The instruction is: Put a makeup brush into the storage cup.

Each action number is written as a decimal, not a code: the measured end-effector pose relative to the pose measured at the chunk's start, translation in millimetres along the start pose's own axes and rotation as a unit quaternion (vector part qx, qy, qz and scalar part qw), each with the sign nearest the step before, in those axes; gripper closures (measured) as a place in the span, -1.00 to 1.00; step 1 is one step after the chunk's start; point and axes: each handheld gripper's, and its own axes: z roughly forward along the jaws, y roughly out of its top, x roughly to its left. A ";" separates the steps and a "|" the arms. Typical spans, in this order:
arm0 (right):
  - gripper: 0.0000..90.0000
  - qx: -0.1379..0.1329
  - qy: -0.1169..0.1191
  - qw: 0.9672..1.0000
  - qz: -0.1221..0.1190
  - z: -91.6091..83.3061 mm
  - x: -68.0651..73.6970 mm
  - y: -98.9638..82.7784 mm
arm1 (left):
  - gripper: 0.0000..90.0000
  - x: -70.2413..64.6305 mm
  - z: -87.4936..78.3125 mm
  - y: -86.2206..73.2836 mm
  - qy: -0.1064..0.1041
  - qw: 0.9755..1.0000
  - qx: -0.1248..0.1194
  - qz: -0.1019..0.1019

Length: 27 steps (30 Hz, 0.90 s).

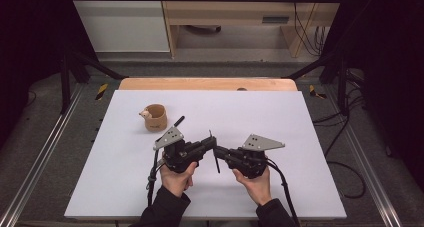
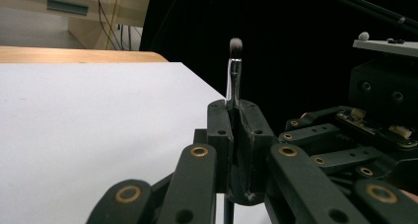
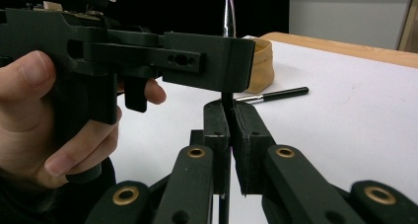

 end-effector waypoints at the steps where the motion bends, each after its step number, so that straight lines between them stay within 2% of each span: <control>1: 0.89 0.000 0.000 1.000 0.001 0.0 0.1 0.1 | 0.88 -0.1 -0.1 0.0 0.000 1.000 0.000 0.000; 6: 0.80 -0.005 -0.003 1.000 0.001 -0.9 0.1 0.4 | 0.88 0.2 -2.8 1.1 0.004 1.000 -0.004 0.008; 13: 0.61 -0.019 -0.019 1.000 0.002 -7.5 -3.9 2.7 | 0.88 2.5 -10.1 6.0 0.018 0.999 -0.010 0.025; 18: 0.45 -0.018 -0.033 0.999 0.008 -10.4 -7.6 2.9 | 0.88 5.4 -17.4 10.3 0.028 0.999 -0.010 0.039; 23: 0.18 -0.017 -0.070 0.997 0.013 -12.8 -13.3 1.3 | 0.88 8.2 -24.6 13.3 0.036 0.998 -0.010 0.050; 27: -0.01 -0.014 -0.089 0.996 0.021 -16.0 -18.6 0.2 | 0.88 11.6 -31.3 16.1 0.045 0.997 -0.010 0.055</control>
